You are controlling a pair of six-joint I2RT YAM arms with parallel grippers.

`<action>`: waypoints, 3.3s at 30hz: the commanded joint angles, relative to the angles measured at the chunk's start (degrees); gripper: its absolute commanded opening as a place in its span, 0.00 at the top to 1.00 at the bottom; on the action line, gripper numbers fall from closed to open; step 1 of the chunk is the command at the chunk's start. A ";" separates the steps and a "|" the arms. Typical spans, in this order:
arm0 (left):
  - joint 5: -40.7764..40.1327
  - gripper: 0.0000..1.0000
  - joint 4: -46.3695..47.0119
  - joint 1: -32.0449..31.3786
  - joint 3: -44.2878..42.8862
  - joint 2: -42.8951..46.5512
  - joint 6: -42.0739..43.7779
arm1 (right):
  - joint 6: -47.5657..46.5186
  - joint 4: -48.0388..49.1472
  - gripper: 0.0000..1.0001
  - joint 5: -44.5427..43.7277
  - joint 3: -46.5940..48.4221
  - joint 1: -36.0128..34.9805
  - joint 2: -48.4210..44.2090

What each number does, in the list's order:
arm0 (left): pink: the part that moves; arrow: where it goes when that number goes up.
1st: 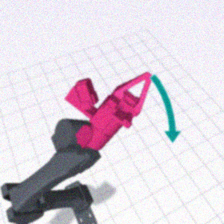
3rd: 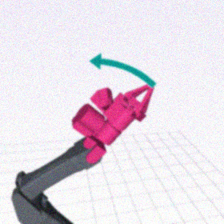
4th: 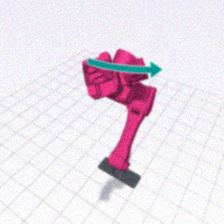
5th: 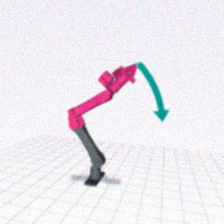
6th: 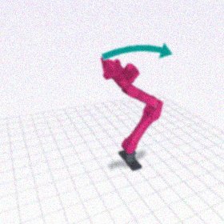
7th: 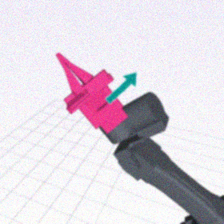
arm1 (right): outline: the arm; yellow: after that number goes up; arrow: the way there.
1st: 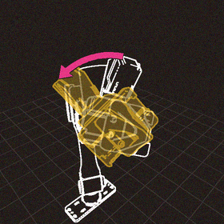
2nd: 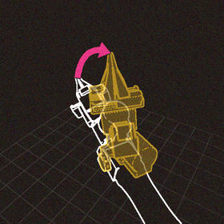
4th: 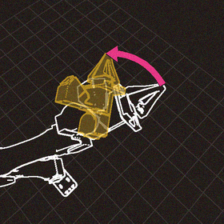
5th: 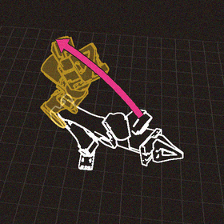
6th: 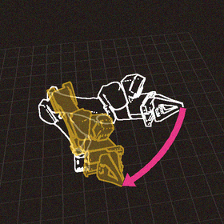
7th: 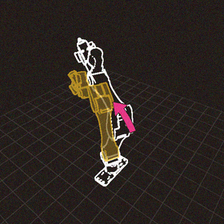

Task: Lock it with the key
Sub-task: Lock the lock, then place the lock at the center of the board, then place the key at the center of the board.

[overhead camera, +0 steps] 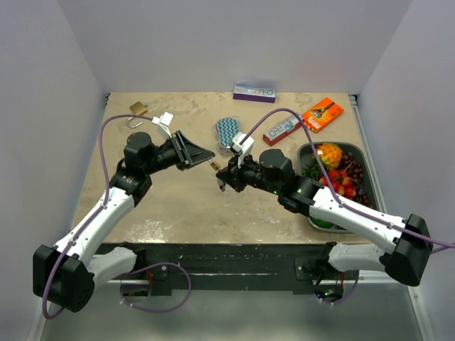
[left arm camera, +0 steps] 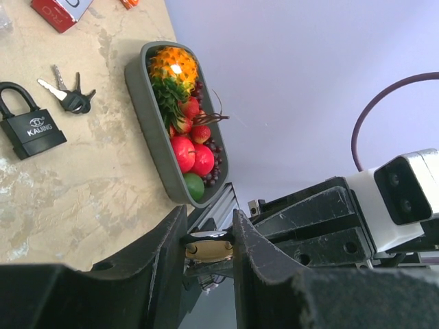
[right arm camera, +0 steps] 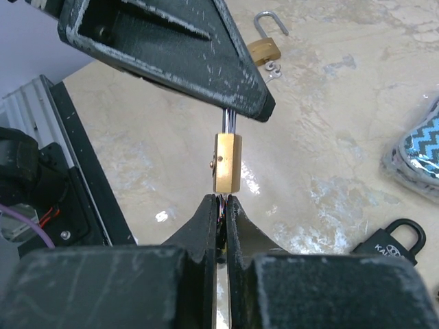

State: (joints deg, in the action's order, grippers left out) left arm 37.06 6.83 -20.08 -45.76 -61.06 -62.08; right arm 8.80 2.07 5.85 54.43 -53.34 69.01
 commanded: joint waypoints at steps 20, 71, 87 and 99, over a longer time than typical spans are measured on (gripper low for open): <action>-5.40 1.00 -15.43 -2.15 -2.58 -6.08 18.12 | 2.11 -21.04 1.00 0.57 -5.04 12.73 -4.24; -25.36 0.94 -18.95 -28.35 -21.48 -48.45 18.67 | 6.23 -30.89 0.38 -6.46 -1.26 23.90 18.26; -29.23 0.46 -23.18 -28.27 -24.20 -49.95 19.81 | 5.70 -31.07 0.18 -4.53 -1.00 23.90 13.52; -26.00 0.36 -22.30 -26.34 -20.09 -33.20 24.37 | 2.20 -28.44 0.09 -0.40 2.51 23.90 4.65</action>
State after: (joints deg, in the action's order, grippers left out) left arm 10.41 -16.05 -48.18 -68.64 -106.43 -41.01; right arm 13.93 -29.10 3.31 52.60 -29.56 78.87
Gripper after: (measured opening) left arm 0.615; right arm 0.890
